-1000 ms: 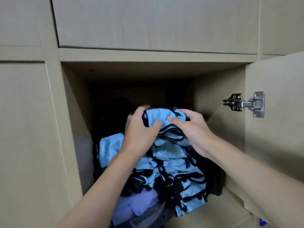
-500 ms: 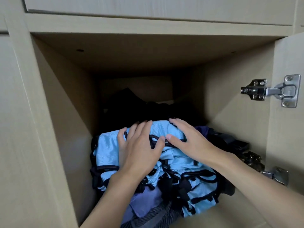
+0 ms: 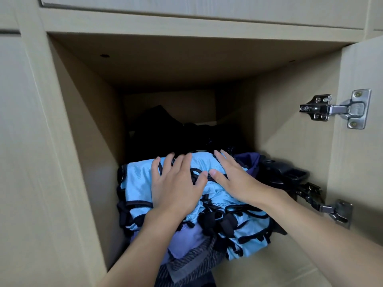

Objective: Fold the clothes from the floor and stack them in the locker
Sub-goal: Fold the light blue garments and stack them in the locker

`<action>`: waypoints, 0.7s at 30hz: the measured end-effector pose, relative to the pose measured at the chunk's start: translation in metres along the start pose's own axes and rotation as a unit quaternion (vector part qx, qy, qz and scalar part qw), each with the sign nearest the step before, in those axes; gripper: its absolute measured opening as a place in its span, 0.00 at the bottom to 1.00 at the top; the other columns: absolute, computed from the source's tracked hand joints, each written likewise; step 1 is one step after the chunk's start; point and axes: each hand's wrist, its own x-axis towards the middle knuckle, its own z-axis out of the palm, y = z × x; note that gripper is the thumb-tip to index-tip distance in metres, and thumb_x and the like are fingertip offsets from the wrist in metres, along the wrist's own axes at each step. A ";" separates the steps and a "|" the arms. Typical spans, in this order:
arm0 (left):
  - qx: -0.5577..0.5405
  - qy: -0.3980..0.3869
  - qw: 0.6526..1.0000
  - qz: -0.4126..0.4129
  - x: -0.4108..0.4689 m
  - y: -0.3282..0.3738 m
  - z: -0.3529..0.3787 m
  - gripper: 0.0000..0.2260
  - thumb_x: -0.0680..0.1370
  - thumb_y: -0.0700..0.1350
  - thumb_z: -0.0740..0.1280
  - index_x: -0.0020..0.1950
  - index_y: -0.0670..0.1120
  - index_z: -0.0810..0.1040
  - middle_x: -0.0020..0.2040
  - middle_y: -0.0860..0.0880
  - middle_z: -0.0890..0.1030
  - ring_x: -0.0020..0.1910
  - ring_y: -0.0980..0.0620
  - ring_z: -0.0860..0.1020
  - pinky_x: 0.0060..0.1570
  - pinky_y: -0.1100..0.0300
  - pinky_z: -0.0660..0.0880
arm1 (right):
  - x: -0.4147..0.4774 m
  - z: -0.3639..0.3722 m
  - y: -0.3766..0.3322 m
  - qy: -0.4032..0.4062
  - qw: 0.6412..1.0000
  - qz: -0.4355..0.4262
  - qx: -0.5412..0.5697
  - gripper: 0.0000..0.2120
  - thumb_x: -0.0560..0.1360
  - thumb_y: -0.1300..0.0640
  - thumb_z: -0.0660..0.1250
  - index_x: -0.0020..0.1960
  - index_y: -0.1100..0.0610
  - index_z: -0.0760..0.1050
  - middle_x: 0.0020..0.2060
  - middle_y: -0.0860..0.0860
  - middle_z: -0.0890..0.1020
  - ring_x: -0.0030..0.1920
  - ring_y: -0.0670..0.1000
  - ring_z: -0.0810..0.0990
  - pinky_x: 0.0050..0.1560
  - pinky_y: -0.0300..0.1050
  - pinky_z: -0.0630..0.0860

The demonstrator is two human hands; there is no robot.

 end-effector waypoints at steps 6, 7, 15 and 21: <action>-0.012 -0.045 0.999 -0.015 0.008 0.003 -0.013 0.30 0.81 0.65 0.47 0.80 0.53 0.54 0.77 0.55 0.65 0.79 0.51 0.53 0.76 0.46 0.40 | -0.014 -0.002 -0.015 0.055 0.998 0.012 -0.001 0.29 0.83 0.45 0.54 0.81 0.47 0.47 0.80 0.45 0.42 0.80 0.50 0.45 0.76 0.48 0.51; -0.012 -0.050 0.999 -0.014 0.009 0.003 -0.017 0.30 0.81 0.65 0.48 0.80 0.53 0.54 0.76 0.54 0.66 0.78 0.51 0.55 0.76 0.45 0.41 | -0.017 -0.004 -0.017 0.056 0.998 0.012 0.000 0.29 0.83 0.46 0.54 0.81 0.47 0.46 0.80 0.45 0.42 0.80 0.50 0.45 0.77 0.49 0.50; -0.039 -0.044 0.998 -0.010 0.010 0.013 -0.049 0.29 0.80 0.65 0.53 0.79 0.55 0.57 0.73 0.46 0.68 0.73 0.44 0.63 0.75 0.42 0.49 | -0.045 -0.024 -0.040 0.053 0.998 0.021 -0.009 0.31 0.83 0.44 0.56 0.80 0.44 0.44 0.80 0.47 0.42 0.80 0.52 0.46 0.77 0.55 0.54; -0.083 -0.035 0.996 -0.007 -0.006 0.012 -0.074 0.29 0.80 0.64 0.56 0.78 0.54 0.59 0.75 0.47 0.65 0.74 0.43 0.62 0.72 0.41 0.57 | -0.067 -0.037 -0.055 0.049 0.998 0.033 -0.023 0.31 0.83 0.42 0.55 0.80 0.44 0.44 0.80 0.47 0.45 0.79 0.53 0.49 0.76 0.60 0.54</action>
